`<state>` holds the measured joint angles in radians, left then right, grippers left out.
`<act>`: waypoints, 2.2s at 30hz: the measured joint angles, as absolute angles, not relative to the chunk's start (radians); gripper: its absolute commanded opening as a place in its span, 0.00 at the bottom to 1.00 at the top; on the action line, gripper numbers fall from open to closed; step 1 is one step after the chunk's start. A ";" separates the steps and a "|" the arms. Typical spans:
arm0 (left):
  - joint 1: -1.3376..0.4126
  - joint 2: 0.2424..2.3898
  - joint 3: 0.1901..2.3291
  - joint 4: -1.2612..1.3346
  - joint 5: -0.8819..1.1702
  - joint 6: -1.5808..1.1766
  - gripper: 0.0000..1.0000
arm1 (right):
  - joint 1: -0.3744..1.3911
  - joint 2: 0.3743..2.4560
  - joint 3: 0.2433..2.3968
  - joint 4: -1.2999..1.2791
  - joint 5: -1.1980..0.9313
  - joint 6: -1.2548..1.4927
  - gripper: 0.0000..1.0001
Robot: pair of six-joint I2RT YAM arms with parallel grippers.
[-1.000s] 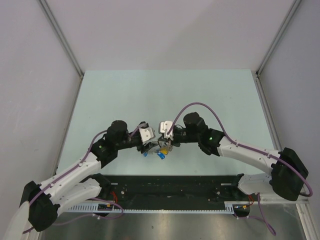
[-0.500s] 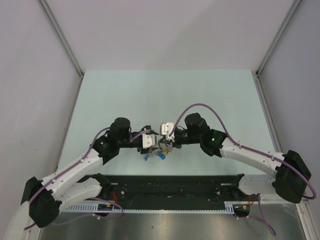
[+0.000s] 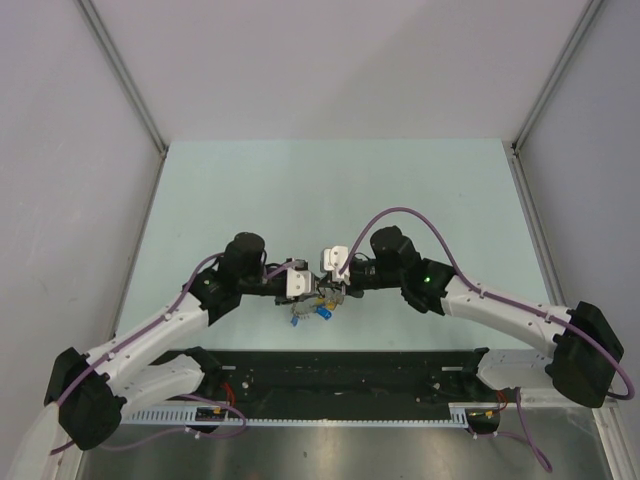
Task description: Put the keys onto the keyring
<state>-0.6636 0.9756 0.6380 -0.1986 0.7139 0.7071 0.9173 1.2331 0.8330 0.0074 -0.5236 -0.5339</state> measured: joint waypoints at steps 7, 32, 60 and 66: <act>-0.664 0.977 0.638 -0.198 0.715 0.698 0.23 | 0.918 1.228 0.833 0.001 -0.522 -0.534 0.00; -0.664 0.933 0.596 -0.055 0.638 0.425 0.35 | 0.921 1.201 0.849 -0.056 -0.484 -0.516 0.00; -0.450 0.799 0.685 -0.054 -0.190 -0.069 1.00 | 0.513 1.415 1.047 0.036 -0.267 -0.208 0.00; -0.442 0.695 0.686 -0.144 -0.313 -0.110 1.00 | 0.514 1.473 0.982 -0.007 -0.271 -0.073 0.00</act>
